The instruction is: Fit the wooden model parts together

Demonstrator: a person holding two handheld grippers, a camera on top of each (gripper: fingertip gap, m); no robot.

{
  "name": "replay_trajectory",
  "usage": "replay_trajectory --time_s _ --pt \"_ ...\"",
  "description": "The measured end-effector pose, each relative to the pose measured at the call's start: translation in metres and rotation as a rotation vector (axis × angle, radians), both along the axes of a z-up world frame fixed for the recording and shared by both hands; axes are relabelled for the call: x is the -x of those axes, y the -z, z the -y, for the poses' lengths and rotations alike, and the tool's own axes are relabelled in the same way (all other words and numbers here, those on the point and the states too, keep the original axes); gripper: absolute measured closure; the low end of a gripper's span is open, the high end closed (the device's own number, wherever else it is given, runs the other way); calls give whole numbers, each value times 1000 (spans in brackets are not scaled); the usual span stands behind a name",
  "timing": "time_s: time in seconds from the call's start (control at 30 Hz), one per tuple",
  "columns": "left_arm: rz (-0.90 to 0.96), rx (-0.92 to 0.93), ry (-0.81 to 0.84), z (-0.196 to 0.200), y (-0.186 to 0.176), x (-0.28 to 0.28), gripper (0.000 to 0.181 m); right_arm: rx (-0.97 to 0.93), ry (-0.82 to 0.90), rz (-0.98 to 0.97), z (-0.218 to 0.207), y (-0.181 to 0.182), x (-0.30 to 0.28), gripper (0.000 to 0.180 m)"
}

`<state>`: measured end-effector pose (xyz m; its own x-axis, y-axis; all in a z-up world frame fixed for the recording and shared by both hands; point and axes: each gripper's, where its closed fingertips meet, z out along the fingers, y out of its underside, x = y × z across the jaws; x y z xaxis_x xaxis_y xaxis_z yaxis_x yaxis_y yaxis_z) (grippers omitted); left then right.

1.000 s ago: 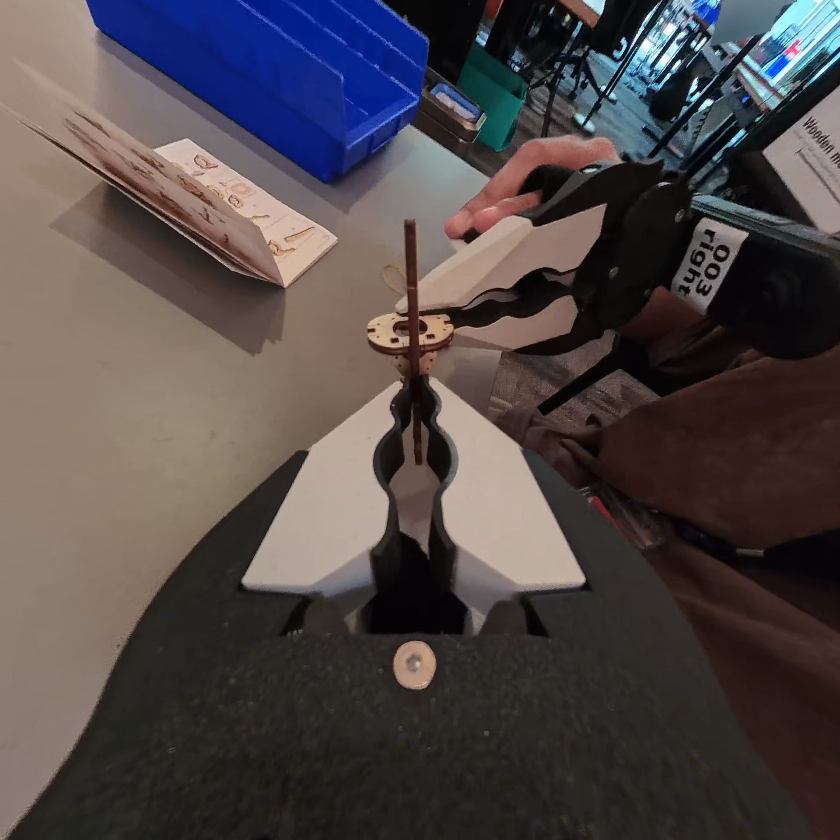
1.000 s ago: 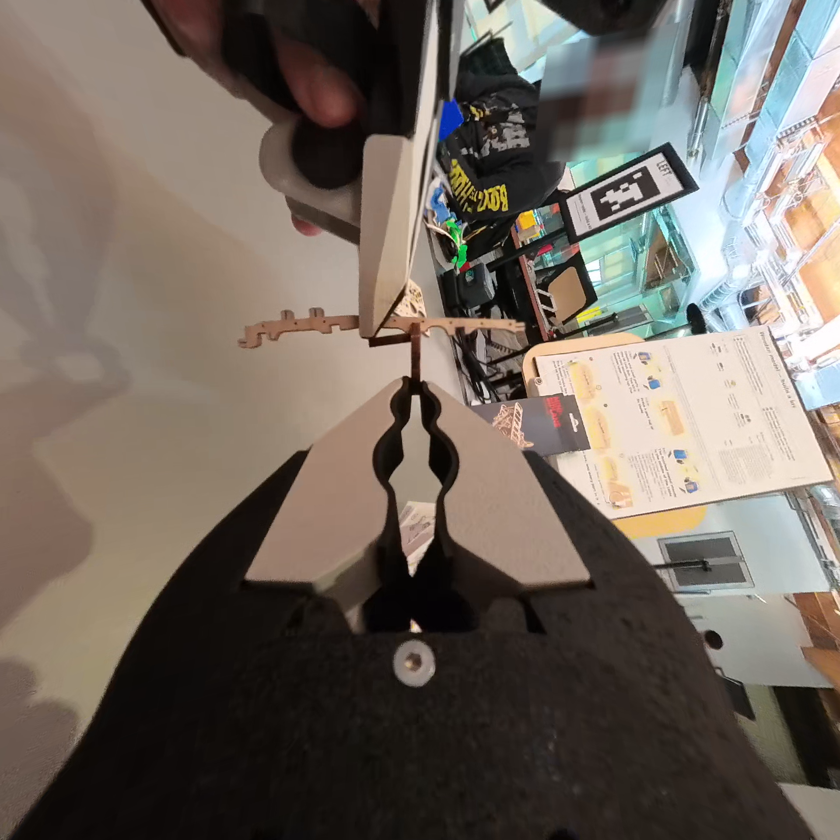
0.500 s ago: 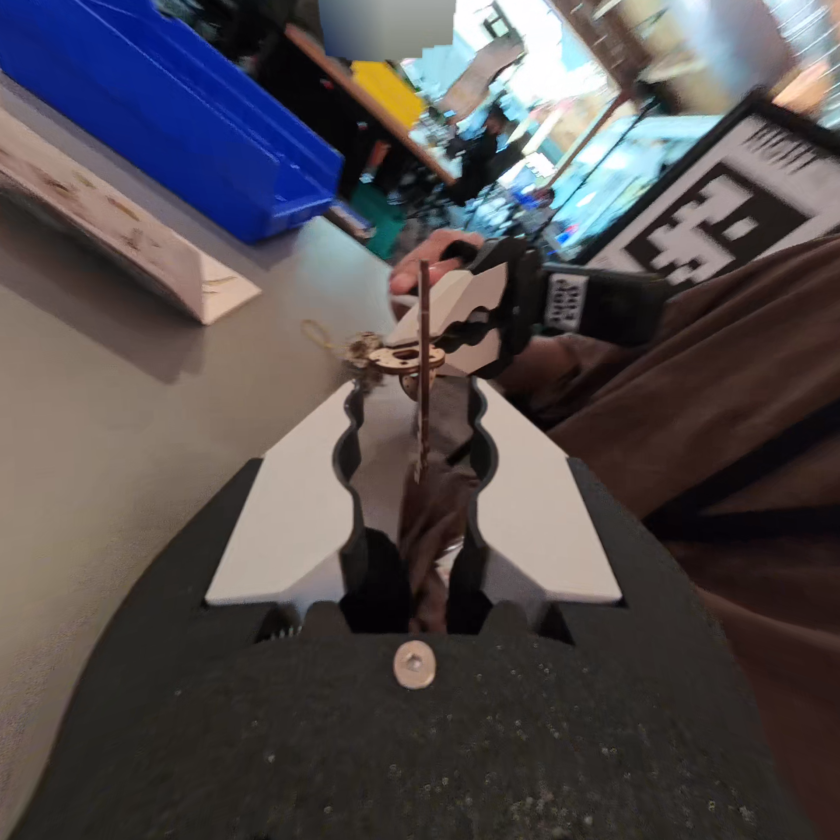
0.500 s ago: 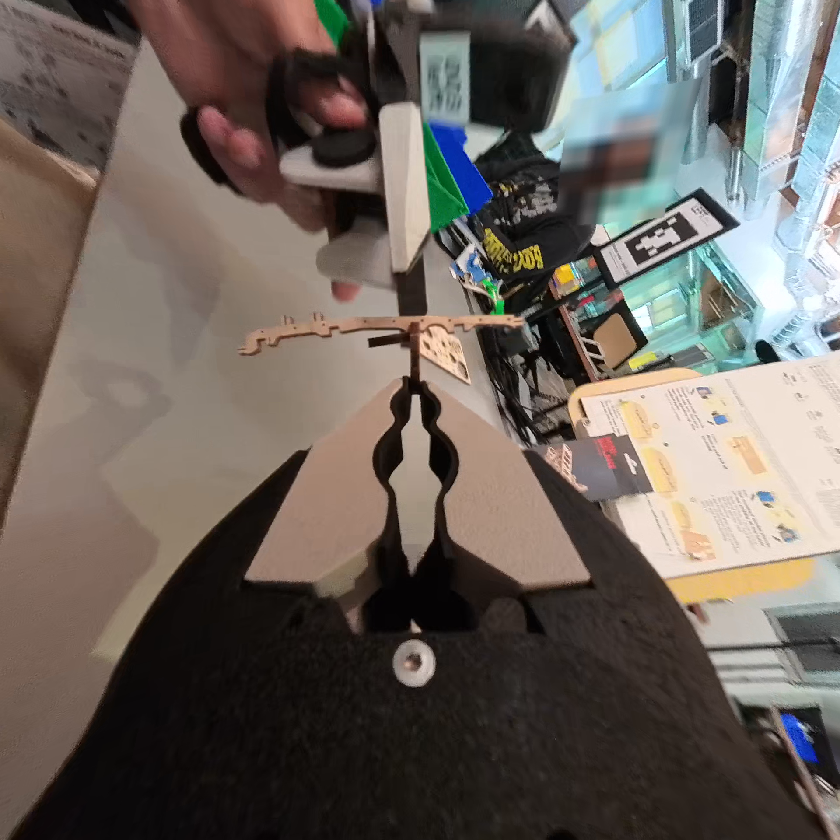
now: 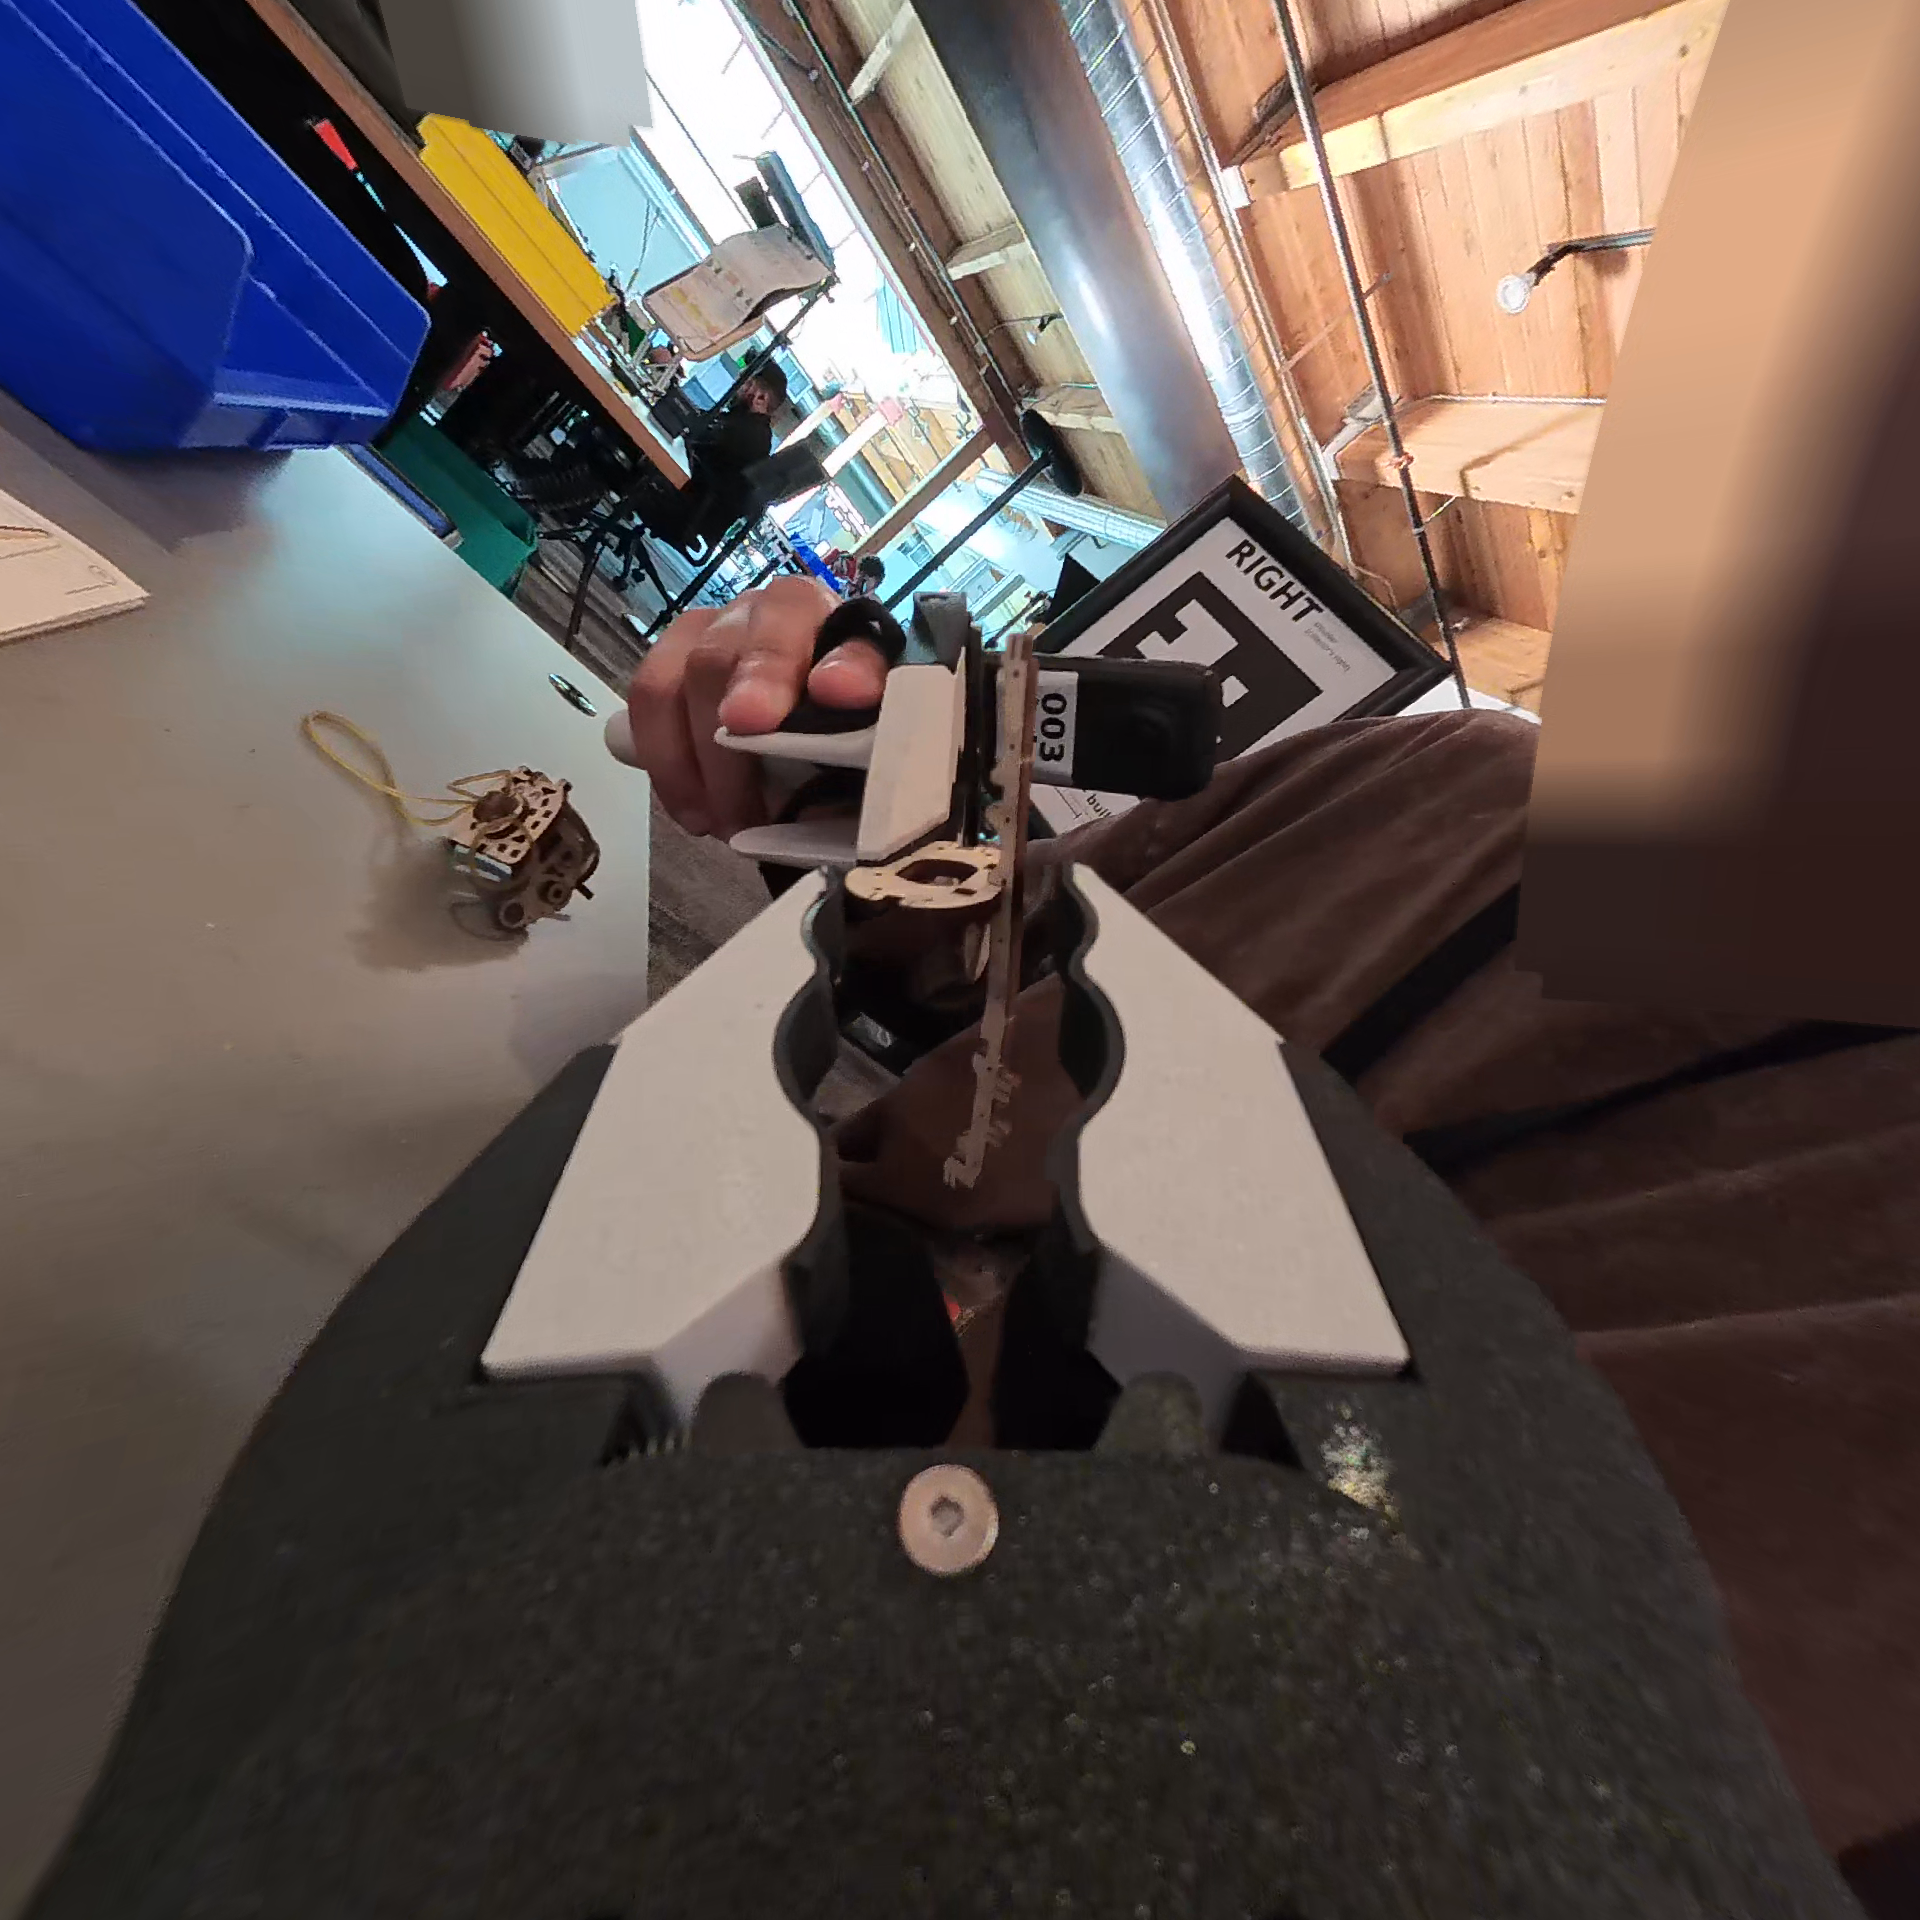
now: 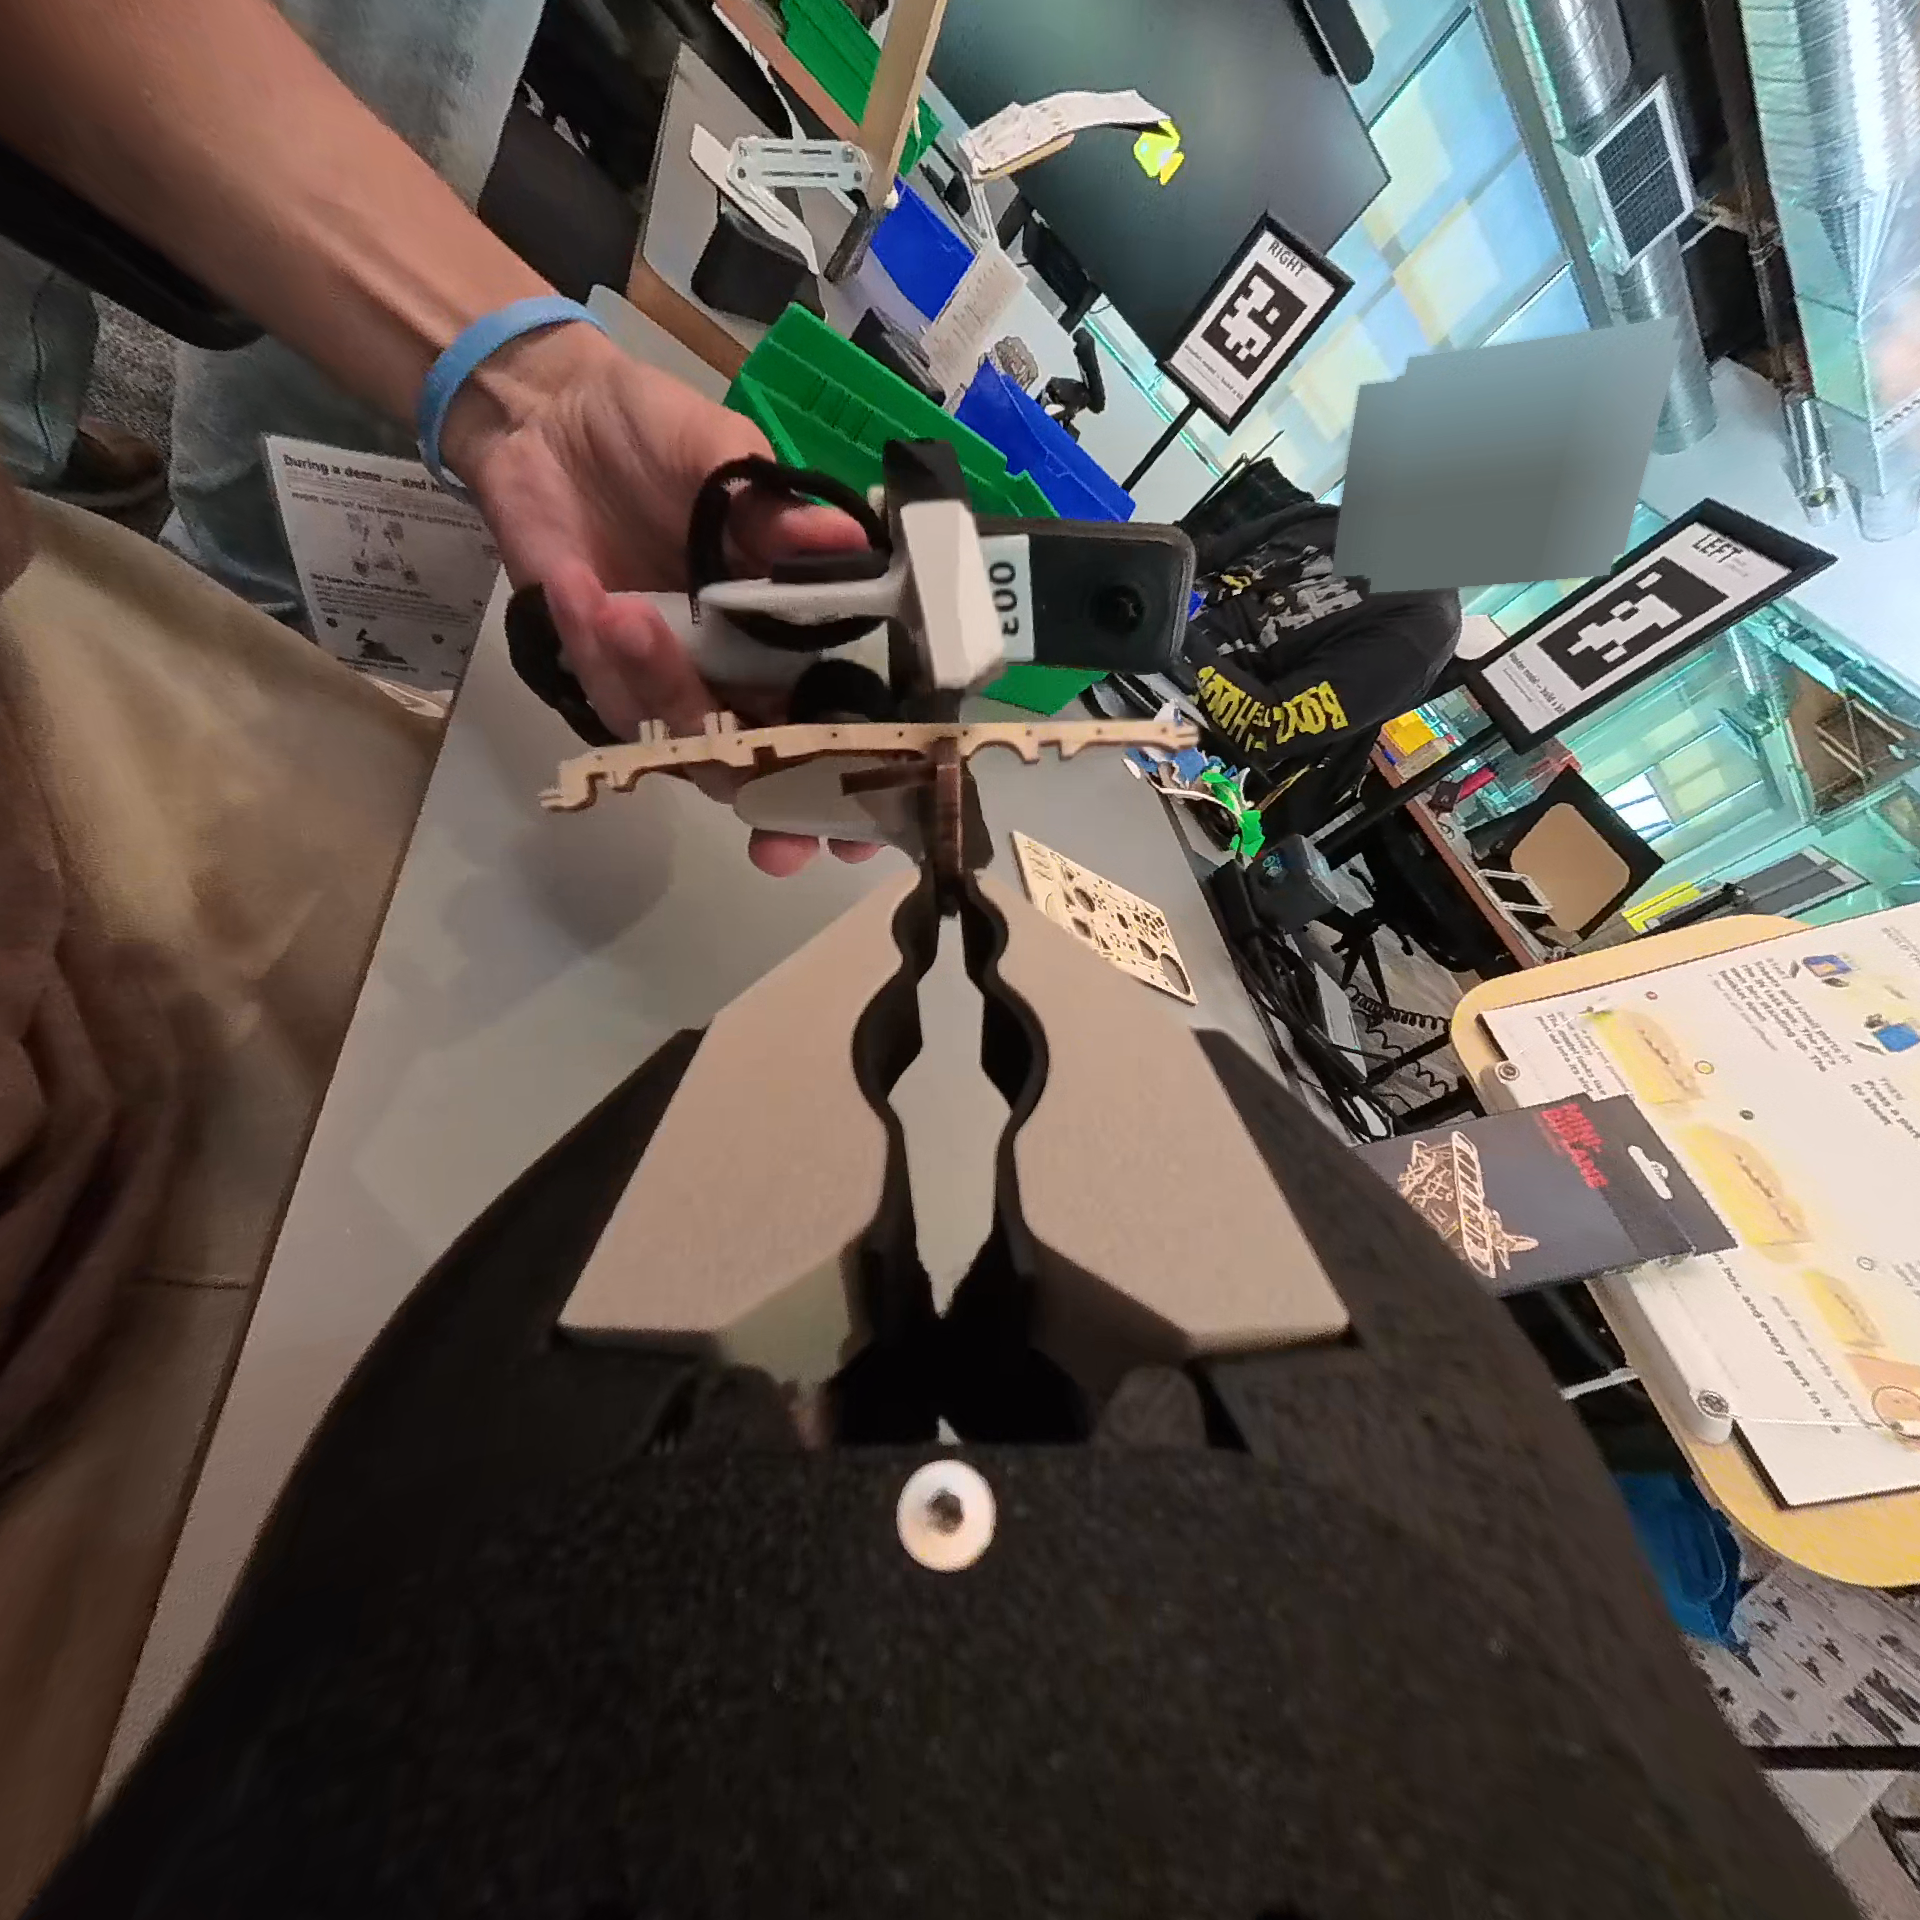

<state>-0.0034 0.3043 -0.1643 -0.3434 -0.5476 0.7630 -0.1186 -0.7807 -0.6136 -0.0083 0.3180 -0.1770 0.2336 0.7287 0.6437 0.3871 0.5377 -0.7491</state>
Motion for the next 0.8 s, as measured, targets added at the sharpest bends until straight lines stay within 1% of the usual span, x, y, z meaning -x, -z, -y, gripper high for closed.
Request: replay_trajectory --time_s 0.07,0.13,0.3,0.4,0.53,0.6,0.67,0.8 --pt "5 0 3 1 -1 1 144 3 -8 -3 1 -1 1 177" --pt "3 -5 -1 0 0 1 150 0 -10 -5 2 -2 2 177" --pt "33 -28 -13 1 -4 1 150 -14 2 -13 2 -7 2 176" --pt "9 -22 -56 -7 0 0 150 -98 100 90 -6 -1 0 177" --pt "-61 -72 -124 -14 10 -4 150 -126 201 203 -15 9 -4 177" --pt "-78 -96 -146 -15 12 -5 150 -113 211 216 -17 11 -5 177" --pt "-118 -139 -180 -17 16 -7 150 -51 197 199 -20 15 -6 177" --pt "-120 -157 -221 -22 13 -8 150 113 182 79 -21 13 -9 172"
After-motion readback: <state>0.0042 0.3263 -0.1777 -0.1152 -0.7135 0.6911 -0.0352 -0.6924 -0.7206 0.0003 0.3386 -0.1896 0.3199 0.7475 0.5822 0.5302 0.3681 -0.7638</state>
